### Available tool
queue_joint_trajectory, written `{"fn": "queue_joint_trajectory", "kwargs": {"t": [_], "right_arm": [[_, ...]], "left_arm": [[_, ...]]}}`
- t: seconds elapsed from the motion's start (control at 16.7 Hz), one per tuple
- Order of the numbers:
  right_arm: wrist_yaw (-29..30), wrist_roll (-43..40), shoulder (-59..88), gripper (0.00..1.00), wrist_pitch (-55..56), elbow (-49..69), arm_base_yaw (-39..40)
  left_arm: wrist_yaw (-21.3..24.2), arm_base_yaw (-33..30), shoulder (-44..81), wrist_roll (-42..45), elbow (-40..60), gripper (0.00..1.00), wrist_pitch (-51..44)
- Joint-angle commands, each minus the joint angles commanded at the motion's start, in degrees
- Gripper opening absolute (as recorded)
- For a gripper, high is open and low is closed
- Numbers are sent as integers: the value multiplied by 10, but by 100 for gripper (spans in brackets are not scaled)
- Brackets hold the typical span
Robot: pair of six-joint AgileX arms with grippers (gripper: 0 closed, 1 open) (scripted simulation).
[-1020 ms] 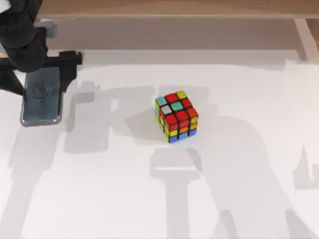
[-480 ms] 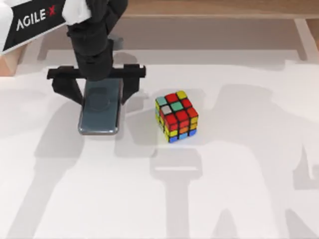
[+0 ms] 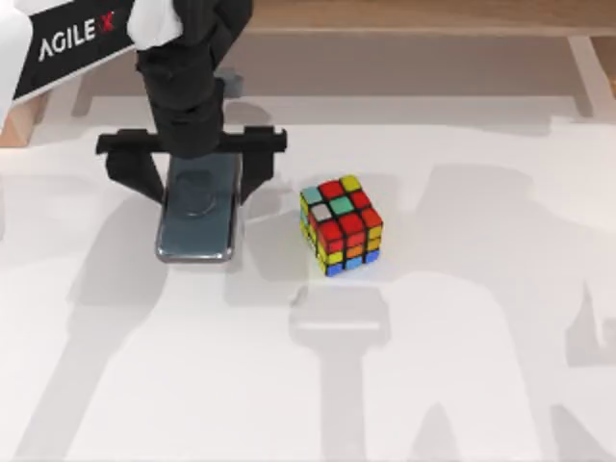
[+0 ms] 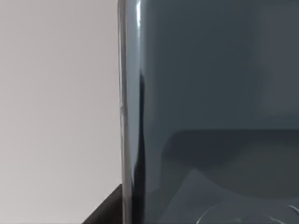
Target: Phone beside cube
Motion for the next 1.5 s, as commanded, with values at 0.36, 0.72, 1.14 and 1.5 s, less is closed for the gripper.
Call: {"fn": "queue_joint_trajectory", "kwargs": {"t": [0.36,0.72,1.14,1.5], "right_arm": [[0,0,0,100,0,0,0],[0,0,0,100,0,0,0],[0,0,0,100,0,0,0],[0,0,0,100,0,0,0]], "left_arm": [[1,1,-9,0,3,0,5],[3,1,-29,0,11,0,19],[4,2,-58,1,20,0,42],[5,1,-76,1,23,0,63]]}}
